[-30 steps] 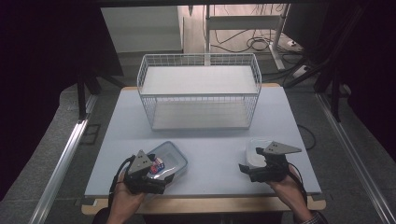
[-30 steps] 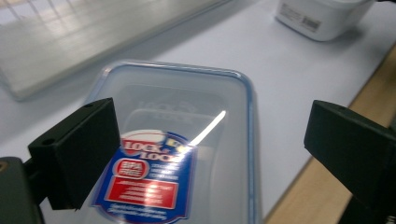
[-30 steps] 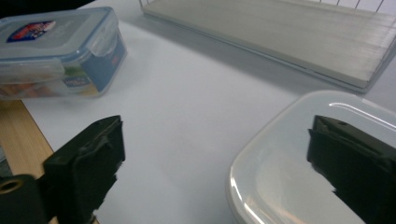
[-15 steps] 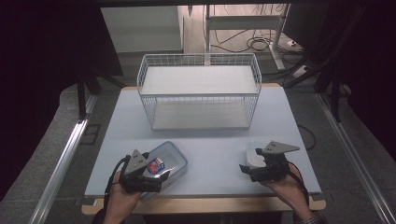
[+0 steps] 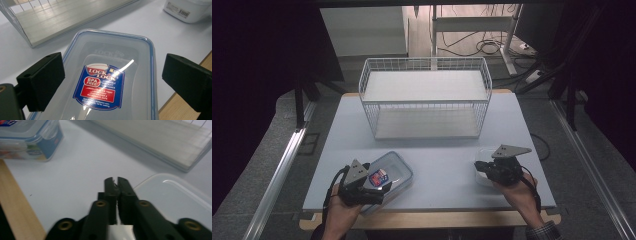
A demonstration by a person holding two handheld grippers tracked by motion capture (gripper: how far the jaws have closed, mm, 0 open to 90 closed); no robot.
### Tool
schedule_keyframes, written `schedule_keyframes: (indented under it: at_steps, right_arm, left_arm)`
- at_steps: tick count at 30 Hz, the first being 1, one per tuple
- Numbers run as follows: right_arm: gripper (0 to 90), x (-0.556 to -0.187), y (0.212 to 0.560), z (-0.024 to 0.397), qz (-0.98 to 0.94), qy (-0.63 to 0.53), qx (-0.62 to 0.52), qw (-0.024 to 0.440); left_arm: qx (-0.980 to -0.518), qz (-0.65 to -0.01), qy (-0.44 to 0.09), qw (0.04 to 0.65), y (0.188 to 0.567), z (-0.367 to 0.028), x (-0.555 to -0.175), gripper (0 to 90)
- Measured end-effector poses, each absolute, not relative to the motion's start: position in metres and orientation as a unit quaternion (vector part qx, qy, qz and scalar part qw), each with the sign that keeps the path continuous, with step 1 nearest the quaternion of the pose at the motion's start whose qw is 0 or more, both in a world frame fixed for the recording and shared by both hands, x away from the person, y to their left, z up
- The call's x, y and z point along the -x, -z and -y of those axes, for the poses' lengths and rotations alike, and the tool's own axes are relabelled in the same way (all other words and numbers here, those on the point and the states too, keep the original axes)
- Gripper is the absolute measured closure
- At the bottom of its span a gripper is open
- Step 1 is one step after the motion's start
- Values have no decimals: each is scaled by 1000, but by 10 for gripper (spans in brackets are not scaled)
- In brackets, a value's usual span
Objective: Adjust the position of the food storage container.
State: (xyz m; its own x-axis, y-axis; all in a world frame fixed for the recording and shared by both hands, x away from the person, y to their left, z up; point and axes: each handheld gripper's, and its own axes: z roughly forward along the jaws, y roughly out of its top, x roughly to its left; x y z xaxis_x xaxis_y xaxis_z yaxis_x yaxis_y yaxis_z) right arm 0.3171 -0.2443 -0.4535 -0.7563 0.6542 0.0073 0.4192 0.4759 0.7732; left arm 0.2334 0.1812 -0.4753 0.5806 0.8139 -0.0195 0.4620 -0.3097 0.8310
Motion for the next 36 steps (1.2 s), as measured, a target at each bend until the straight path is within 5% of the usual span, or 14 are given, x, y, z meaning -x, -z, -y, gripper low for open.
schedule_keyframes:
  at_steps: [15, 36]
  right_arm:
    - [898, -336, 470, 228, -867, -360, -314, 141]
    - [898, -335, 468, 284, -843, -345, -377, 167]
  left_arm:
    - [-791, -402, -212, 409, 477, -181, -234, 52]
    - [-792, -416, -211, 394, 481, -186, -234, 73]
